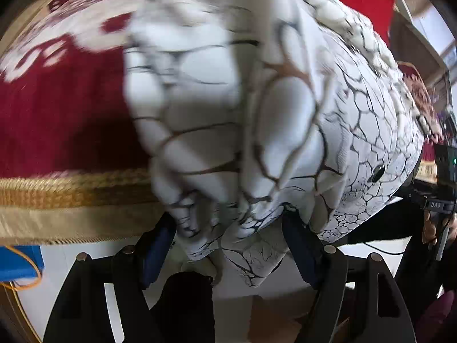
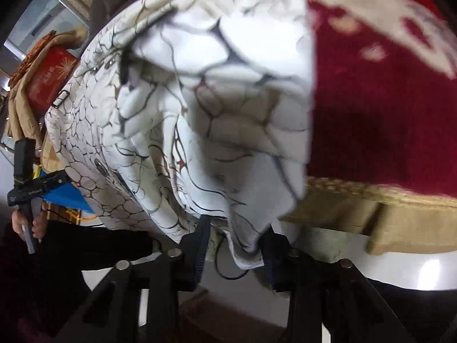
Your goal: Fold large clothes
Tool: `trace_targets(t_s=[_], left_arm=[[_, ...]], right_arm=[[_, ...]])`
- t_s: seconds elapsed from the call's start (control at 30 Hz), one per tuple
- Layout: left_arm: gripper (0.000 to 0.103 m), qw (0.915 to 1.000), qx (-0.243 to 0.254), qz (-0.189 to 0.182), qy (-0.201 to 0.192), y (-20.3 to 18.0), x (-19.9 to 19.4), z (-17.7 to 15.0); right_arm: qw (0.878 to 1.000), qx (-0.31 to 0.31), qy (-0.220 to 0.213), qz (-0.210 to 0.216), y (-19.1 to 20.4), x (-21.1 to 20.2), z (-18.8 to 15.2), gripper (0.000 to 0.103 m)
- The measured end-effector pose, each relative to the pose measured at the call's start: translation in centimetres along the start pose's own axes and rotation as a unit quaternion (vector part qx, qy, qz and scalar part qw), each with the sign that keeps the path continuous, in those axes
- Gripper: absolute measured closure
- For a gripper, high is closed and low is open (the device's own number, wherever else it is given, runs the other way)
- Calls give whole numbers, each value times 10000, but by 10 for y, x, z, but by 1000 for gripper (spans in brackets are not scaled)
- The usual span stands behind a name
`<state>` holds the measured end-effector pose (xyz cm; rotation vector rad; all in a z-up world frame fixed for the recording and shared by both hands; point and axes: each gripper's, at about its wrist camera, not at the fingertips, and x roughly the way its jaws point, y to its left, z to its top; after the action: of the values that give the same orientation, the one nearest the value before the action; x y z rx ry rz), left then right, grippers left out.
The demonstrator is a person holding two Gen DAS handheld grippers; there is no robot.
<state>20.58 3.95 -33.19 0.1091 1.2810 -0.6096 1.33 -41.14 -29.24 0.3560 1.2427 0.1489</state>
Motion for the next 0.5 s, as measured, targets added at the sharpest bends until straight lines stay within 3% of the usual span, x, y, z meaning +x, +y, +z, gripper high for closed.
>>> trace_targets(t_s=[0.03,0.07,0.1,0.13,0.17,0.2,0.33,0.5], left_arm=[[30,9999,124,-5,-30,-4,0,2],[46,9998,177,-22,-60,-13,1,1],[65,9997,228,-69,-91,-16,-1,0],[71,9996,239,-66,-129,-21,-3,0],[80,9996,233,-77,-149,-21,-5,1],[88,9996,185,-168,-151,-19,-7,2],[94,9964,-9,-817,-246,-14,-31,2],[95,9827,-4,-1638,-865,-21,-95,14]], right_arm=[[10000,-25,2,28,3,5,1,34],[9999,-113,-48,56,8,7,1,34],[9994,-297,-179,57,16,8,0,40],[9985,-459,-284,30,23,8,-1,68],[9974,-638,-332,-79,32,4,-2,82],[9960,-791,-384,-150,40,0,-3,88],[9923,-1052,-590,297,66,-35,-9,93],[9778,-1091,-1361,1159,86,-103,11,94]])
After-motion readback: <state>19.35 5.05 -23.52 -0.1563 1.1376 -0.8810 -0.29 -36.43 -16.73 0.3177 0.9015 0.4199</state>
